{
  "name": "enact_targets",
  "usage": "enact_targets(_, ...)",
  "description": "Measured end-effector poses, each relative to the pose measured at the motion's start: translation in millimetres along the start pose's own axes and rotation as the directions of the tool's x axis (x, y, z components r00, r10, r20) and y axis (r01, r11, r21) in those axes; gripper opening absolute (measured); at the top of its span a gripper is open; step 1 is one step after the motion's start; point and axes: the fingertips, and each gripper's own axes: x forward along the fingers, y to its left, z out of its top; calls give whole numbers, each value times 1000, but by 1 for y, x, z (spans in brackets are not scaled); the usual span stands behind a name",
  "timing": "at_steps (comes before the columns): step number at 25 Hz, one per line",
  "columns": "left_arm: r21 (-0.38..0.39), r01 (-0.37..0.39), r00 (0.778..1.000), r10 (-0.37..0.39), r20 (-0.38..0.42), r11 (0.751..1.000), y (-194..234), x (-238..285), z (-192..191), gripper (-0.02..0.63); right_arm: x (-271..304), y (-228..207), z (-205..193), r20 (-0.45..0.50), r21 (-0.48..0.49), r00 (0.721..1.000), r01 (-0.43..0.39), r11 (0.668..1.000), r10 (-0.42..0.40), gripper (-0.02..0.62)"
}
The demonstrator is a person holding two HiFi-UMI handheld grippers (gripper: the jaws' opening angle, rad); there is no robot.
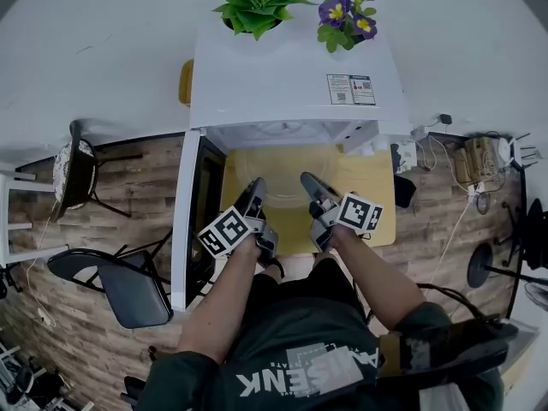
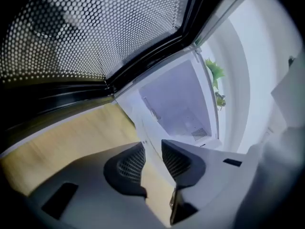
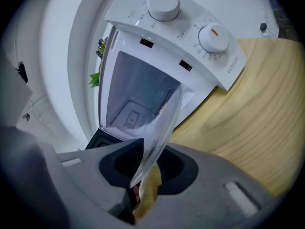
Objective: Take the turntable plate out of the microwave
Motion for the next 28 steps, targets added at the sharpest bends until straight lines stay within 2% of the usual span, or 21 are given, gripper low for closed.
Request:
enact_targets(5, 36, 37, 999, -37, 2, 999, -14, -19, -3, 109, -15, 17, -6, 16, -25, 1000, -23, 999, 24, 86)
enact_targets(14, 47, 58, 998, -58, -2, 997, -37, -44, -25, 112, -49, 37, -11, 1, -53, 1000, -29, 998, 29, 86)
enact_targets(19, 119, 37, 998, -43, 51, 992, -57, -60, -33, 117, -71, 48, -8, -48, -85, 995, -88, 992, 84, 86)
enact_targets(28, 141, 26, 985, -50, 168, 990, -119, -93, -60, 120, -118, 88, 12, -152, -132, 967, -226, 965, 205, 86)
